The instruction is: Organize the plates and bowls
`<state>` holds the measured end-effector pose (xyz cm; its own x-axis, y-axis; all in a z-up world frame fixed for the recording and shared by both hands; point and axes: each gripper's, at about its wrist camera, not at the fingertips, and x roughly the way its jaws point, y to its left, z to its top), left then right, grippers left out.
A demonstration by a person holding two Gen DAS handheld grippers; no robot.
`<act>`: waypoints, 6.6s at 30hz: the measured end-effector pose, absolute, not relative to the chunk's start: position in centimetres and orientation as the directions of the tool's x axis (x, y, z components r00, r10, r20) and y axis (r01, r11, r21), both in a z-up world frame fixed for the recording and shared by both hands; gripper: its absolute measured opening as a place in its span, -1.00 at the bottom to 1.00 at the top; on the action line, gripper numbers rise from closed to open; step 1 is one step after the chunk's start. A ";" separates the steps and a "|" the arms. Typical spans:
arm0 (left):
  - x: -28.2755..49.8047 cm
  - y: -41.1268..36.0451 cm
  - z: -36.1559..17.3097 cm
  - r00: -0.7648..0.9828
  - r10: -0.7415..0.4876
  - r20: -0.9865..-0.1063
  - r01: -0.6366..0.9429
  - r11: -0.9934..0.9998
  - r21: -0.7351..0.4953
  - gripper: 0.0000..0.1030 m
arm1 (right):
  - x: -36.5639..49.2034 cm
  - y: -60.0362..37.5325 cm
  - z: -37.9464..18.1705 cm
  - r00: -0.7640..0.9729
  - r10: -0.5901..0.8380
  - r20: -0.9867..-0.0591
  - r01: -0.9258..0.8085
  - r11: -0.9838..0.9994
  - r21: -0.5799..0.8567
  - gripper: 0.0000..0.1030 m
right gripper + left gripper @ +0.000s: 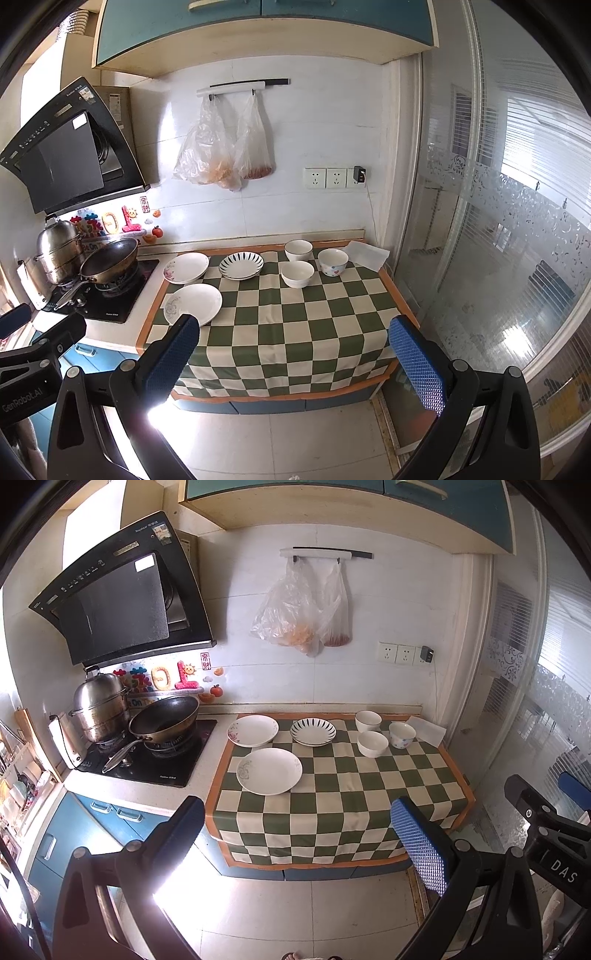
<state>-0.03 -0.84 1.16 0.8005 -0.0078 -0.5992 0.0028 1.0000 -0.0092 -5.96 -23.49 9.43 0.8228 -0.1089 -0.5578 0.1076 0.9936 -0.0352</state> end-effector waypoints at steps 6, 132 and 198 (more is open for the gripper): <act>0.0 -0.8 1.3 0.802 -0.012 -0.597 0.007 1.000 -0.011 0.99 | -5.9 -23.5 9.4 0.822 -0.107 -0.559 0.102 0.994 -0.041 1.00; 51.4 3.0 -37.7 0.053 -0.137 -0.989 0.068 0.989 -0.133 -0.43 | 51.5 -24.2 -39.2 0.148 0.370 -0.917 0.134 0.911 0.390 -0.71; 65.3 27.5 -39.5 0.195 -0.218 -0.956 -0.435 0.854 -0.284 -0.59 | 80.2 5.3 -43.2 -0.028 0.365 -0.930 -0.159 0.917 0.365 -0.69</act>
